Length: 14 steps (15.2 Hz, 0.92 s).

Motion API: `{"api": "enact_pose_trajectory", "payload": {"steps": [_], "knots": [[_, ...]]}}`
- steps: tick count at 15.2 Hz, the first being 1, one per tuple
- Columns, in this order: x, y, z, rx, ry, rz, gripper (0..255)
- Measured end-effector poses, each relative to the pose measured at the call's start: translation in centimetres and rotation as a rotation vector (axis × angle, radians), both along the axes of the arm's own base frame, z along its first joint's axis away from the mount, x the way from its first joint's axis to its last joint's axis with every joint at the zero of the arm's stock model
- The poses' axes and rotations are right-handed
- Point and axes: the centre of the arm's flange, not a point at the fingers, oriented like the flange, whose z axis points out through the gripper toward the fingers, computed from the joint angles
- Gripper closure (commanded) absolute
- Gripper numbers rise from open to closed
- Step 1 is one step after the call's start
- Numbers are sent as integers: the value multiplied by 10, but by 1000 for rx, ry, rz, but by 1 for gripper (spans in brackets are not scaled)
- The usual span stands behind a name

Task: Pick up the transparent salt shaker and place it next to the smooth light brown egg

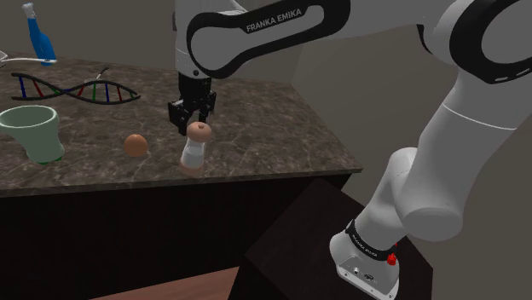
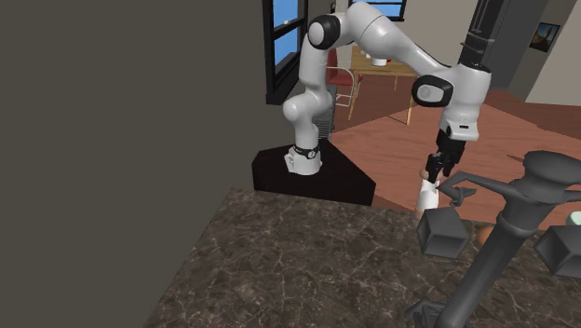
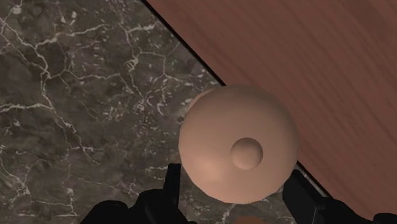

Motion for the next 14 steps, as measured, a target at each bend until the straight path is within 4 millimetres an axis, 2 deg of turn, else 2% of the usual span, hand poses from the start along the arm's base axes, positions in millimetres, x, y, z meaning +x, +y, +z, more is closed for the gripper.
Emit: {"api": "enact_pose_trajectory", "payload": {"steps": [7, 8, 14], "knots": [[0, 0, -8, 0, -1, 0, 255], [0, 0, -8, 0, -1, 0, 0], [0, 0, -8, 0, -1, 0, 0]]}}
